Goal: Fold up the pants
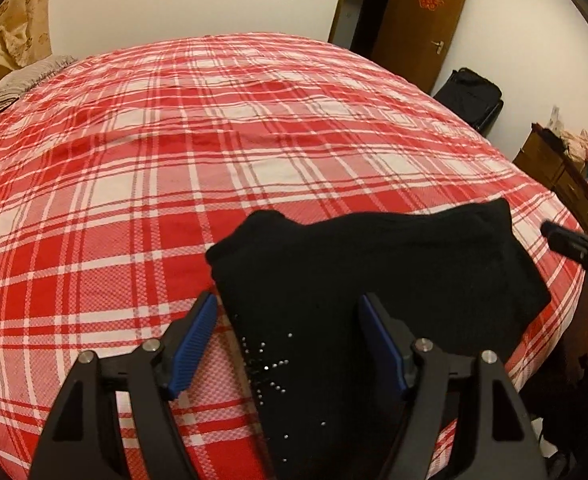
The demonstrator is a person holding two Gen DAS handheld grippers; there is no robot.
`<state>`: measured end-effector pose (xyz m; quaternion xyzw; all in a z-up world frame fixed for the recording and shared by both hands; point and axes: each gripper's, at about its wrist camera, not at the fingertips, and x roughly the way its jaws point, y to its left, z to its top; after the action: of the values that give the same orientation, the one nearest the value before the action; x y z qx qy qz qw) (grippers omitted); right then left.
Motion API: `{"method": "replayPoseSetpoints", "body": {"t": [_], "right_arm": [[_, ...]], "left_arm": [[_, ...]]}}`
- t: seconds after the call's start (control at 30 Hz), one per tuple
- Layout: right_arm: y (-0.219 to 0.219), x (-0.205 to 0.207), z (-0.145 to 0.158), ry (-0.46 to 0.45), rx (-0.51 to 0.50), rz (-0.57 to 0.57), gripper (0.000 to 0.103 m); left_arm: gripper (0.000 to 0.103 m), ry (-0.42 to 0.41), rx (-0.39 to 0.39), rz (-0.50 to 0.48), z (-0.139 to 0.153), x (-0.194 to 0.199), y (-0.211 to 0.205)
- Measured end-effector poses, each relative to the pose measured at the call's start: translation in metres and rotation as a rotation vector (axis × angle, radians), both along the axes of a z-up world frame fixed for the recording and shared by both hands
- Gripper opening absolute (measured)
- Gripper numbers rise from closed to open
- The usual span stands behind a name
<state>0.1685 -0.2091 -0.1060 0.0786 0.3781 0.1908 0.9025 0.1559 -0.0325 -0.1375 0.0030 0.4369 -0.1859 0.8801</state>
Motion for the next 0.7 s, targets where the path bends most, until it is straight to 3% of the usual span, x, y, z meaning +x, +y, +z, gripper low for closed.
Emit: {"method": "replayPoseSetpoints", "body": {"t": [0.13,0.37,0.7], "right_arm": [[0.019,0.011,-0.015,0.036,-0.017,0.043,0.041],[0.014,0.008,-0.050,0.098,-0.034,0.033,0.041],[0.013,-0.003,-0.041,0.057,-0.065,0.036,0.041]], "left_arm": [[0.075,0.007,0.010,0.001,-0.002,0.001,0.000],[0.079,0.015,0.007,0.001,-0.007,0.003,0.002],[0.079,0.011,0.016,-0.004,-0.006,0.000,0.003]]}}
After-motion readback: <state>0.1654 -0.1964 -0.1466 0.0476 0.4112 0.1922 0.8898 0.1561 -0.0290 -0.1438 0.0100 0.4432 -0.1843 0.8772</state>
